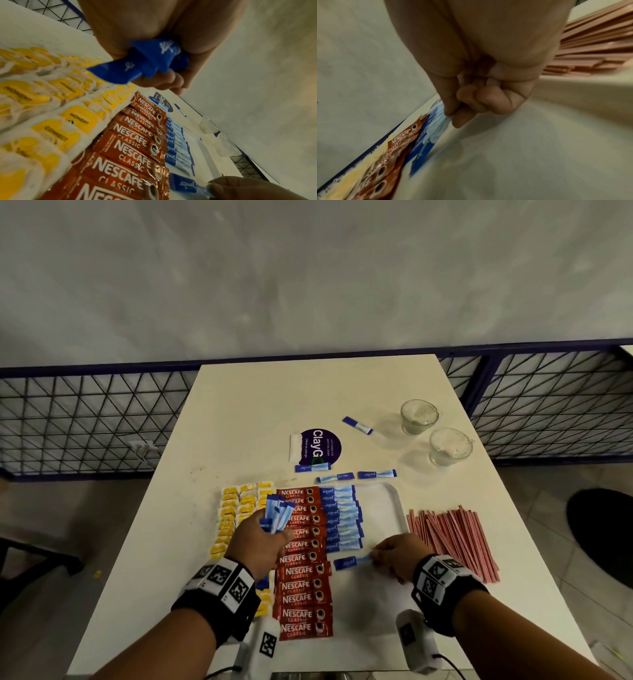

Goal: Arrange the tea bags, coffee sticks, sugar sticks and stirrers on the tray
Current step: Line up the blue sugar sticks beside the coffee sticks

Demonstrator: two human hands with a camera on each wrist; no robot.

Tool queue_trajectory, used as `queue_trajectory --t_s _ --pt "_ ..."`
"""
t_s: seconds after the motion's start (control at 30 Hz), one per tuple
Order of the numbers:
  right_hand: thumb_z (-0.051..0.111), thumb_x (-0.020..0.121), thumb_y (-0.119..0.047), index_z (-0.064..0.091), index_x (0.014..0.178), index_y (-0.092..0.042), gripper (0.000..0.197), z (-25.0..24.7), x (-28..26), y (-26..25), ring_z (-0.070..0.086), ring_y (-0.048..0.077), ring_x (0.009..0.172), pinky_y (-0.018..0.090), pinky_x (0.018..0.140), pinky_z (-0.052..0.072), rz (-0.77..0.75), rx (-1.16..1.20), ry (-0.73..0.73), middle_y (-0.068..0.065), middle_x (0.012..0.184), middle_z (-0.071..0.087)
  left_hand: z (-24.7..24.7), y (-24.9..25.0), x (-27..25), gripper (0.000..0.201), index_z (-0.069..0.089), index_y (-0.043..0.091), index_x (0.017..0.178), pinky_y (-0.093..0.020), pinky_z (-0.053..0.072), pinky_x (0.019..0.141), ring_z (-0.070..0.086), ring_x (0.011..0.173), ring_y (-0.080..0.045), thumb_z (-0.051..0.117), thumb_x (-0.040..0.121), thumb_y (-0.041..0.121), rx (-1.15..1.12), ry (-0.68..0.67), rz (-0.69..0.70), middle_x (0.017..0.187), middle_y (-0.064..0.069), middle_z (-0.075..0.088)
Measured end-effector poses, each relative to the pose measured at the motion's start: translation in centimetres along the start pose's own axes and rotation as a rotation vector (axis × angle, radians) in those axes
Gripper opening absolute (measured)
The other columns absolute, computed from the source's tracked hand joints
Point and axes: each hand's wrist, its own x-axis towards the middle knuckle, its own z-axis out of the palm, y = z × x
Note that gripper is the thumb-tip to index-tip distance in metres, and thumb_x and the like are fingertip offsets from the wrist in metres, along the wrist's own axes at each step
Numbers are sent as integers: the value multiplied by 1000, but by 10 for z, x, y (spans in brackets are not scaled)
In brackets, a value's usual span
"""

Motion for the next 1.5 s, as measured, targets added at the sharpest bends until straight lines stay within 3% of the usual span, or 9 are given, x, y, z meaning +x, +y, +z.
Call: queue_trajectory --t_s 0.13,0.27,0.77,0.9,1.0,1.13,1.23,1.4,1.5 --pt "68 84 -32 66 73 -25 14 8 2 -9 57 17 61 27 56 51 -14 -159 74 -4 64 59 -7 -6 0 41 55 14 126 -25 42 43 47 49 -20 69 87 17 3 -13 -39 62 -8 57" --pt "64 86 -39 71 92 -18 23 15 2 -18 58 16 77 22 67 45 8 -275 116 0 87 66 -14 -11 1 46 53 11 128 -27 43 46 48 47 -19 70 86 17 -20 -5 -79 62 -8 58" --pt "55 88 -52 69 98 -11 44 21 2 -27 62 20 90 22 69 40 37 -504 138 6 101 68 -23 -15 0 23 58 15 106 -26 43 45 46 47 -17 69 86 12 -55 -4 -37 61 -7 55" --pt "52 85 -62 65 84 -15 49 15 -8 -33 57 15 72 23 63 42 36 -481 153 0 78 62 -24 -18 1 21 59 19 104 -30 45 49 48 50 -22 70 86 14 -62 -61 -36 58 -8 57" --pt "48 88 -61 52 66 -20 47 8 -21 -52 51 11 59 24 57 39 -132 -410 248 -4 62 54 -26 -17 -1 19 60 18 101 -31 45 49 48 51 -24 70 86 14 -83 -162 -36 57 -10 58" --pt "61 86 -48 61 85 -28 20 10 -46 -100 55 0 69 18 64 40 -500 -106 111 -13 77 62 -22 -10 -6 23 59 13 104 -32 44 49 48 51 -25 71 85 13 -97 -245 -45 57 -11 57" --pt "69 80 -45 62 96 -30 23 19 -56 -122 55 -3 74 13 66 41 -626 -113 41 -14 87 63 -16 -2 -9 23 59 12 102 -31 44 49 50 47 -23 72 83 10 -83 -272 -5 59 -9 58" --pt "70 83 -32 61 75 -28 14 20 -56 -127 50 -2 59 14 60 40 -584 -64 67 -11 69 59 -18 7 -12 20 62 11 102 -26 43 46 54 49 -17 71 85 13 -180 -305 48 63 -1 62" --pt "66 87 -30 61 78 -17 16 19 -55 -126 48 3 49 20 56 45 -486 56 80 -9 61 57 -25 7 -6 8 62 11 98 -27 40 43 52 52 -23 63 91 11 -288 -250 49 74 -14 66"
